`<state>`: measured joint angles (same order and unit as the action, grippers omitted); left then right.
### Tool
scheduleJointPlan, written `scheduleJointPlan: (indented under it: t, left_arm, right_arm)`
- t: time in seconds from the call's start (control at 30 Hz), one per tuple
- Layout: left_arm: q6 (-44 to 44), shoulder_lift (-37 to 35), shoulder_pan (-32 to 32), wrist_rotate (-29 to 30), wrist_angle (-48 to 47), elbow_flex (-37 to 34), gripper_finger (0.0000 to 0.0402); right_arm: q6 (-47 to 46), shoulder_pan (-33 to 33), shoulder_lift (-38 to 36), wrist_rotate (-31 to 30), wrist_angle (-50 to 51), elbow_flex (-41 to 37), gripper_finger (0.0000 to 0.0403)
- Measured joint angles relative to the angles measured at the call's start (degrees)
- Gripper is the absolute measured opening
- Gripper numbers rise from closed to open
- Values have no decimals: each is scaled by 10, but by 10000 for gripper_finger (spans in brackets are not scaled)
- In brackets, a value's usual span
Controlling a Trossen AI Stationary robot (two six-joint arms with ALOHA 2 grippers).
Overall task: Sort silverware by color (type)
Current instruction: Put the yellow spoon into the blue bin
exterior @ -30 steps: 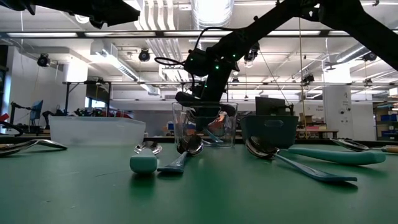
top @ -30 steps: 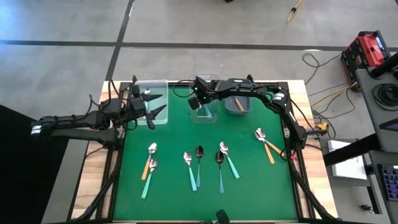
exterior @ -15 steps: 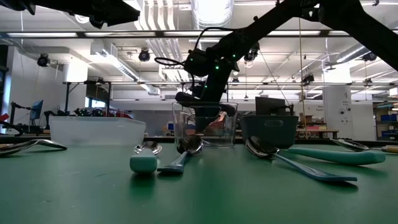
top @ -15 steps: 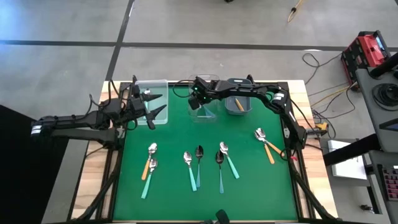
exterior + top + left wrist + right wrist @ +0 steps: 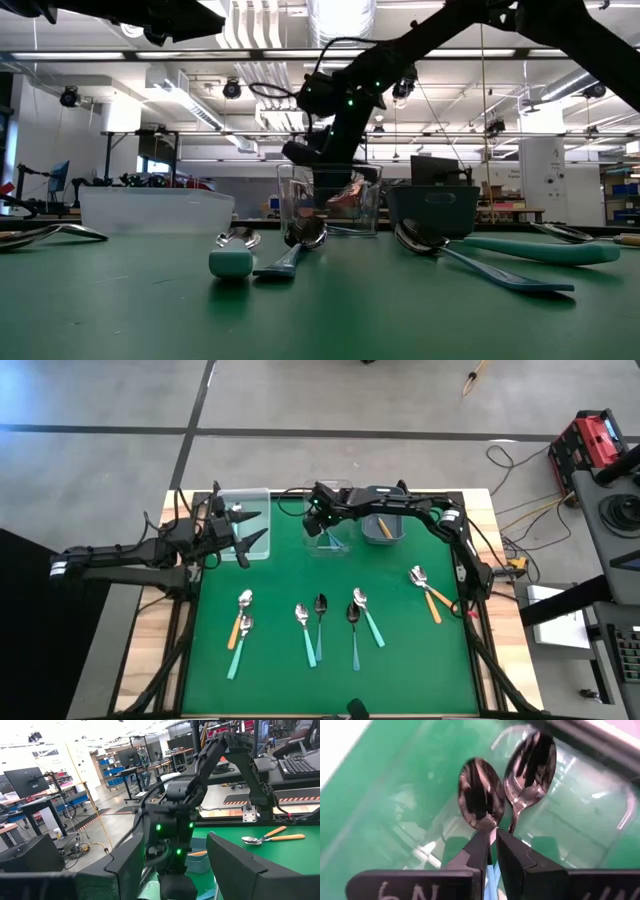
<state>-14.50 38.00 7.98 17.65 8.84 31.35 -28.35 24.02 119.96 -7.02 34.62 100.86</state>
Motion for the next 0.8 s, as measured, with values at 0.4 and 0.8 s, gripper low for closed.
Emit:
scheduleJointPlan:
  t: [0.4,0.8]
  left_arm:
    - [50,0,0,-1,-1,3,197]
    - [191,21,-29,-7,-13,17,197]
  right_arm:
    - [98,-41,-88,-12,25,0,31]
    - [203,-111,-205,-21,-37,-89,31]
